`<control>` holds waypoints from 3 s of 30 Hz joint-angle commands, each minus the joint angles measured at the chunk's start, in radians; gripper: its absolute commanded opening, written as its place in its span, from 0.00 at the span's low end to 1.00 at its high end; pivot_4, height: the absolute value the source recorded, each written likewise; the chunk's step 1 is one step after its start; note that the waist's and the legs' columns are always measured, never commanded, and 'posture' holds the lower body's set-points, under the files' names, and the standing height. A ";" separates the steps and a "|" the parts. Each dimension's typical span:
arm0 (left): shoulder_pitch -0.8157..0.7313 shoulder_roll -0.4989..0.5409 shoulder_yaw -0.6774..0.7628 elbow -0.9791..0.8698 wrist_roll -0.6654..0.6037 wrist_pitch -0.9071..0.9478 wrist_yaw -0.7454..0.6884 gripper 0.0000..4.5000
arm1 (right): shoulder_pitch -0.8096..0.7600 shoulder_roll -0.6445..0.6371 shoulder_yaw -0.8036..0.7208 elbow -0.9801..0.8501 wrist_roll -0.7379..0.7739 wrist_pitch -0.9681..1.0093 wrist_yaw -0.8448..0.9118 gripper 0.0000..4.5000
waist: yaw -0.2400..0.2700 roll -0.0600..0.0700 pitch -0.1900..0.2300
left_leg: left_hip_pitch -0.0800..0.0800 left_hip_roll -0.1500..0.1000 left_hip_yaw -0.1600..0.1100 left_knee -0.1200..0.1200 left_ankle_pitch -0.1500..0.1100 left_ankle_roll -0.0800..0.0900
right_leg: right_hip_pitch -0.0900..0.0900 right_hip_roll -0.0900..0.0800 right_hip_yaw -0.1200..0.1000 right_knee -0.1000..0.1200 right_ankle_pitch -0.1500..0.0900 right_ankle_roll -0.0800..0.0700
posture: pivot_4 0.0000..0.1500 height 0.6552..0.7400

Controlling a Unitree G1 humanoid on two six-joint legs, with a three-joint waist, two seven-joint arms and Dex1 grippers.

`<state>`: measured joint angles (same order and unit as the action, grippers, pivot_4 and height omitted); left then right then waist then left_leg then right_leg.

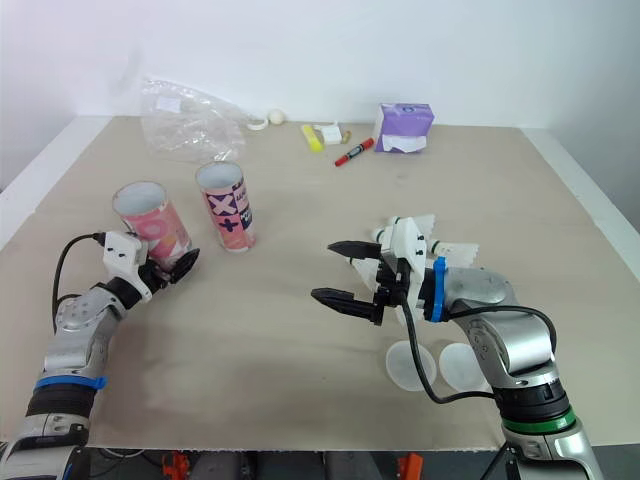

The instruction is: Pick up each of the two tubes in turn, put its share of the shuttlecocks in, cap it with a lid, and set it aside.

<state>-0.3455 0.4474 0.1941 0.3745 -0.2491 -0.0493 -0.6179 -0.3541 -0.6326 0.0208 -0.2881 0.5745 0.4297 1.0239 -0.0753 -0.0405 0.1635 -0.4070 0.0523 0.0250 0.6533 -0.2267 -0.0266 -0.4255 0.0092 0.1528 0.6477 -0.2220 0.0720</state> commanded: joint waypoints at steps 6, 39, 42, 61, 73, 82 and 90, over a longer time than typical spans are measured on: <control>0.019 0.079 -0.023 -0.120 -0.019 0.009 -0.137 0.85 | -0.002 -0.001 -0.042 -0.047 0.041 -0.008 -0.001 1.00 | 0.000 0.000 0.000 | 0.000 0.000 0.000 0.000 0.000 0.000 | 0.000 0.000 0.000 0.000 0.000 0.000 | 1.00 1.00; -0.346 0.419 -0.705 -0.704 0.191 0.693 -0.691 0.85 | 0.360 -0.104 -0.178 -0.292 0.071 -0.072 -0.017 1.00 | 0.000 0.000 0.001 | 0.000 0.000 -0.002 0.001 -0.001 0.001 | 0.000 0.000 -0.001 0.001 -0.006 -0.005 | 1.00 1.00; -0.356 0.406 -0.722 -0.716 0.202 0.706 -0.686 0.85 | 0.360 -0.106 -0.178 -0.293 0.077 -0.069 -0.019 1.00 | 0.001 0.000 0.001 | 0.000 0.000 -0.002 0.001 -0.001 0.001 | 0.001 0.000 -0.001 0.001 -0.006 -0.005 | 1.00 1.00; -0.387 0.350 -0.739 -0.669 0.248 0.712 -0.696 0.85 | 0.710 0.005 -0.511 -0.572 0.201 0.164 -0.520 1.00 | 0.032 0.002 -0.001 | -0.001 -0.003 -0.008 0.002 -0.001 0.001 | 0.003 0.000 -0.002 0.001 -0.009 -0.005 | 1.00 1.00; -0.395 0.323 -0.744 -0.632 0.256 0.703 -0.696 0.85 | 0.762 0.190 -0.341 -0.754 0.091 0.345 -0.962 1.00 | 0.030 0.007 -0.004 | -0.001 -0.004 -0.009 0.003 0.001 0.002 | 0.004 -0.001 -0.002 0.001 -0.007 -0.006 | 1.00 1.00; -0.387 0.320 -0.730 -0.643 0.254 0.720 -0.694 0.85 | 0.676 0.291 -0.237 -0.697 0.040 0.414 -1.088 1.00 | 0.030 0.007 -0.006 | -0.001 -0.005 -0.010 0.003 0.001 0.003 | 0.005 -0.001 -0.002 0.001 -0.007 -0.006 | 1.00 1.00; -0.380 0.328 -0.725 -0.656 0.253 0.732 -0.688 0.85 | 0.634 0.323 -0.215 -0.642 0.008 0.412 -1.096 1.00 | 0.029 0.007 -0.006 | -0.001 -0.005 -0.011 0.002 0.001 0.003 | 0.005 -0.001 -0.002 0.001 -0.008 -0.006 | 1.00 1.00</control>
<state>-0.7323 0.7681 -0.5344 -0.2705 -0.0028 0.6756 -1.3172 0.2956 -0.3172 -0.1956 -0.9269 0.5930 0.8540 -0.0691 -0.0459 -0.0332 0.1574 -0.4082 0.0473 0.0141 0.6554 -0.2253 -0.0237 -0.4210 0.0083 0.1507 0.6489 -0.2295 0.0658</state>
